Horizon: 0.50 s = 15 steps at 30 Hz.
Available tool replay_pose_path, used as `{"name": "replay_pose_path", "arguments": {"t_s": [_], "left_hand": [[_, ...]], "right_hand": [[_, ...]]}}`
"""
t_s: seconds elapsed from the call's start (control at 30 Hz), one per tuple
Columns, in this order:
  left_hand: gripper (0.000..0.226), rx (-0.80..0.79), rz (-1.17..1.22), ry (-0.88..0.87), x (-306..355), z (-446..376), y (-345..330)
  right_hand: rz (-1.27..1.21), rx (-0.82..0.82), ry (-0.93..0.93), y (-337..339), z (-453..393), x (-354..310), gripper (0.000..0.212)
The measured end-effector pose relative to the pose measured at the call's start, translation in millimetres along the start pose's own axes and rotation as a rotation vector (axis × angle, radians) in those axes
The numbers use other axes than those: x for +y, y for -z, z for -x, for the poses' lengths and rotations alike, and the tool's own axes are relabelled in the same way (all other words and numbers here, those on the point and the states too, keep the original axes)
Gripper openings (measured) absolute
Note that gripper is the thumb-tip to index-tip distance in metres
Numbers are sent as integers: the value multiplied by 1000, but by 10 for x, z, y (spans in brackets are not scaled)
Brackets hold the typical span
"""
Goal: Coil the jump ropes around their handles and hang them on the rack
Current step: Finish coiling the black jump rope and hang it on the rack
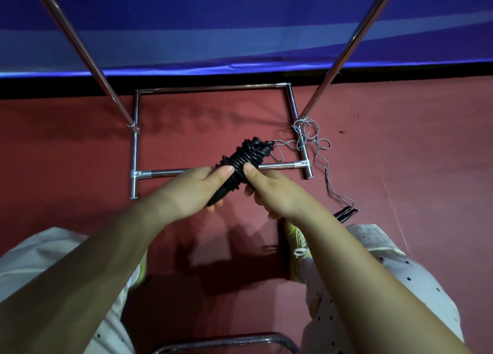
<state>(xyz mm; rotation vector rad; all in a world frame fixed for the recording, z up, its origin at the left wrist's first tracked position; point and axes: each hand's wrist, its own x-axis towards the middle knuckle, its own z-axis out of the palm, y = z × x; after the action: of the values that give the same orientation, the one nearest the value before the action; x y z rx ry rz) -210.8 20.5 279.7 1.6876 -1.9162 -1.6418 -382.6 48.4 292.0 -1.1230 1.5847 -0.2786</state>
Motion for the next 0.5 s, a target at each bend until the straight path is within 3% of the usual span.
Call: {"name": "replay_pose_path", "arguments": {"t_s": [0.13,0.27,0.4,0.5], "left_hand": [[48,73,-217,54,61,29,-31],[44,122,-143,41,113,23,-59],[51,147,-73,-7,118,37,-19],[55,242,-99,-65,91,41,5]], "right_hand": [[-224,-34,-44,-49,7,17,51],[-409,20,13,-60,4,16,40],[-438,51,157,-50,14,9,31],[-450,44,163,-58,7,9,31]]}}
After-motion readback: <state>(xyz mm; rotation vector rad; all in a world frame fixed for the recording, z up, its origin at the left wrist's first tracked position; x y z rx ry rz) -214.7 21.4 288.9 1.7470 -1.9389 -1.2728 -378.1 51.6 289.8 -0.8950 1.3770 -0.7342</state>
